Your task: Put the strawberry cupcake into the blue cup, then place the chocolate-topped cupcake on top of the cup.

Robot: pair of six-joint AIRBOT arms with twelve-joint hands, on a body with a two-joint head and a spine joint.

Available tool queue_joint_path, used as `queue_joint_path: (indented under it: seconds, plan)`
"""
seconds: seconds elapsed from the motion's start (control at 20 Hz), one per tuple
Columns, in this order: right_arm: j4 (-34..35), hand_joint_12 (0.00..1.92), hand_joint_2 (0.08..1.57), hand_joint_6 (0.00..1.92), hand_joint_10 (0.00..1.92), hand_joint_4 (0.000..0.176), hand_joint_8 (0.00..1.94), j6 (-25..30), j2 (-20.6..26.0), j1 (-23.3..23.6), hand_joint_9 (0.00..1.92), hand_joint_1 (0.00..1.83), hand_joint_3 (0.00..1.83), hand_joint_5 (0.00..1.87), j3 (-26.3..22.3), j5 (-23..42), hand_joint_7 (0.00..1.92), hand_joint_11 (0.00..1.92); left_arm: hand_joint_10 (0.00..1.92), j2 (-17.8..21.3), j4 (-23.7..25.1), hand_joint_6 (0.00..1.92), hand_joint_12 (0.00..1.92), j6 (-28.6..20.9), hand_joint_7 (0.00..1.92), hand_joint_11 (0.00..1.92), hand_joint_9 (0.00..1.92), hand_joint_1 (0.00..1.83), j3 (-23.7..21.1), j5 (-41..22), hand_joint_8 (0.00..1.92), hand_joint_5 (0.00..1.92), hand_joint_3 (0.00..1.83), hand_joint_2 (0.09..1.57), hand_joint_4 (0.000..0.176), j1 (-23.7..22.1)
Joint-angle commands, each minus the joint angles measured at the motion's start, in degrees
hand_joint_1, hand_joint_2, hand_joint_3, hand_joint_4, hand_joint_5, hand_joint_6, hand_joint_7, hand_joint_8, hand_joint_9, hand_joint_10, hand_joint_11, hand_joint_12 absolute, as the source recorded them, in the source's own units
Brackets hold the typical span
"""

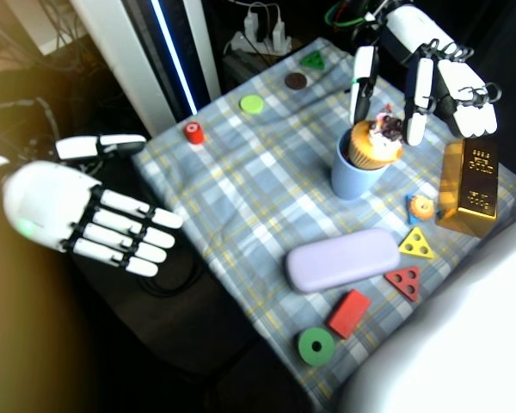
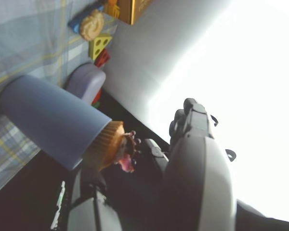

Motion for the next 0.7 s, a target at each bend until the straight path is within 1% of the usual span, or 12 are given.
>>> queue_joint_path:
  seconds: [0.0, 0.05, 0.15, 0.25, 0.3, 0.35, 0.4, 0.45, 0.5, 0.55, 0.6, 0.65]
  plan:
    - [2.0, 0.0, 0.93, 0.0, 0.0, 0.033, 0.0, 0.6, -0.1, -0.1, 0.0, 0.0, 0.0, 0.0, 0.4, 6.8, 0.0, 0.0, 0.0, 0.3, 1.9, 0.0, 0.35, -0.2, 0.2, 0.0, 0.17, 1.0, 0.1, -6.6, 0.0, 0.59, 0.0, 1.02, 0.174, -0.5]
    - [2.0, 0.0, 0.94, 0.0, 0.0, 0.036, 0.0, 0.6, -0.1, -0.1, 0.0, 0.0, 0.01, 0.0, 0.4, 6.8, 0.0, 0.0, 0.0, 0.3, 1.9, 0.0, 0.3, -0.2, 0.2, 0.0, 0.16, 1.01, 0.0, -6.6, 0.0, 0.59, 0.0, 1.02, 0.176, -0.5]
    - [2.0, 0.0, 0.95, 0.0, 0.0, 0.022, 0.0, 0.7, -0.1, -0.1, 0.0, 0.0, 0.01, 0.0, 0.4, 6.8, 0.0, 0.0, 0.0, 0.4, 1.9, 0.01, 0.26, -0.2, 0.2, 0.0, 0.16, 0.94, 0.0, -6.6, 0.01, 0.59, 0.0, 1.01, 0.176, -0.6]
    - [2.0, 0.0, 0.96, 0.0, 0.0, 0.034, 0.0, 0.9, -0.3, -0.3, 0.0, 0.0, 0.01, 0.0, 0.6, 6.7, 0.0, 0.0, 0.0, 0.8, 2.1, 0.0, 0.28, -0.2, 0.21, 0.0, 0.17, 0.95, -0.6, -6.7, 0.0, 0.59, 0.0, 1.02, 0.163, -0.6]
    - [2.0, 0.0, 0.96, 0.0, 0.0, 0.03, 0.0, 0.9, -0.3, -0.3, 0.0, 0.0, 0.01, 0.0, 0.6, 6.7, 0.0, 0.0, 0.0, 0.8, 2.1, 0.0, 0.29, -0.2, 0.2, 0.0, 0.17, 0.88, -0.7, -6.8, 0.0, 0.59, 0.0, 1.01, 0.166, -0.6]
    - [2.0, 0.0, 0.97, 0.0, 0.0, 0.017, 0.0, 1.0, -0.3, -0.3, 0.0, 0.0, 0.01, 0.0, 0.6, 6.7, 0.0, 0.0, 0.0, 1.0, 2.3, 0.0, 0.3, -0.2, 0.21, 0.0, 0.16, 0.66, -1.0, -7.1, 0.0, 0.58, 0.0, 1.02, 0.154, -0.5]
    - [2.0, 0.0, 0.98, 0.0, 0.0, 0.011, 0.0, 1.0, -0.3, -0.4, 0.0, 0.0, 0.02, 0.0, 0.6, 6.7, 0.0, 0.0, 0.0, 1.1, 2.4, 0.0, 0.3, -0.2, 0.21, 0.0, 0.16, 0.53, -1.2, -7.4, 0.0, 0.56, 0.01, 1.03, 0.148, -0.4]
    - [2.0, 0.0, 0.99, 0.0, 0.0, 0.011, 0.0, 1.0, -0.4, -0.4, 0.0, 0.0, 0.02, 0.0, 0.7, 6.7, 0.0, 0.0, 0.0, 1.2, 2.5, 0.0, 0.32, -0.2, 0.21, 0.0, 0.16, 0.58, -1.4, -7.5, 0.0, 0.55, 0.01, 1.05, 0.149, -0.4]
    - [2.0, 0.0, 1.0, 0.0, 0.0, 0.004, 0.0, 1.0, -0.4, -0.5, 0.0, 0.0, 0.02, 0.0, 0.7, 6.7, 0.0, 0.0, 0.0, 1.3, 2.6, 0.0, 0.32, -0.2, 0.2, 0.0, 0.15, 0.75, -1.5, -7.6, 0.0, 0.53, 0.0, 1.02, 0.146, -0.3]
    - [2.2, 0.0, 1.02, 0.0, 0.0, 0.005, 0.0, 1.0, -0.5, -0.6, 0.0, 0.0, 0.02, 0.0, 0.7, 6.7, 0.0, 0.0, 0.0, 1.5, 2.7, 0.0, 0.26, -0.1, 0.18, 0.0, 0.13, 0.8, -1.8, -7.6, 0.0, 0.5, 0.0, 1.01, 0.15, -0.2]
    - [2.2, 0.0, 1.03, 0.0, 0.0, 0.0, 0.0, 1.2, -0.5, -0.7, 0.0, 0.0, 0.03, 0.0, 0.8, 6.6, 0.0, 0.0, 0.0, 1.6, 2.8, 0.0, 0.33, -0.1, 0.17, 0.0, 0.14, 0.82, -2.1, -7.8, 0.0, 0.49, 0.0, 0.97, 0.138, -0.1]
    - [2.2, 0.0, 1.04, 0.0, 0.0, 0.0, 0.0, 1.4, -0.6, -0.7, 0.0, 0.0, 0.03, 0.0, 1.0, 6.6, 0.0, 0.0, 0.0, 1.9, 2.9, 0.0, 0.28, -0.1, 0.16, 0.0, 0.12, 0.85, -2.4, -8.0, 0.0, 0.47, 0.0, 0.95, 0.143, -0.1]
